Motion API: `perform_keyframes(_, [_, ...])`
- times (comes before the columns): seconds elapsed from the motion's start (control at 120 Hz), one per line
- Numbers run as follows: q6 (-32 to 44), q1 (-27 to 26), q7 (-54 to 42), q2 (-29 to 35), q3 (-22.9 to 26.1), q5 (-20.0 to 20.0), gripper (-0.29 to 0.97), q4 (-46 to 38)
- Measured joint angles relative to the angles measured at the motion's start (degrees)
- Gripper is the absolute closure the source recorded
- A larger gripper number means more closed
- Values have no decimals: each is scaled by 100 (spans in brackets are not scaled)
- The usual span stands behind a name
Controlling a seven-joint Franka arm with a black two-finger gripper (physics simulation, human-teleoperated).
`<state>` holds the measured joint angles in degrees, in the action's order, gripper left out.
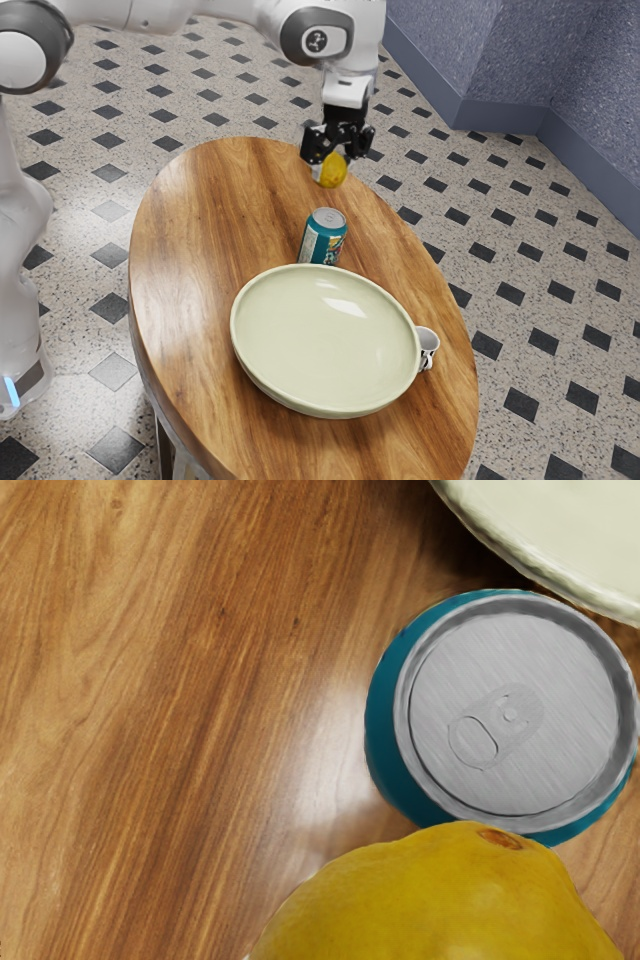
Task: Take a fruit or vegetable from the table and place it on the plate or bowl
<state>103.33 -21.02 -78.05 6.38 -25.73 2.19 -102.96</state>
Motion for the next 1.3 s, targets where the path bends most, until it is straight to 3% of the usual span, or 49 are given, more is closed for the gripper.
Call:
perform_keyframes(0.65, [-367,-24,536,479,1732,-13,73,-102])
perform_keyframes(0.992, [-255,-41,884,65,2555,2,71,41])
perform_keyframes(1.233, [-218,-11,1088,-85,2752,-19,72,111])
perform_keyframes(1.3, [-227,-42,1147,-91,2813,-24,58,111])
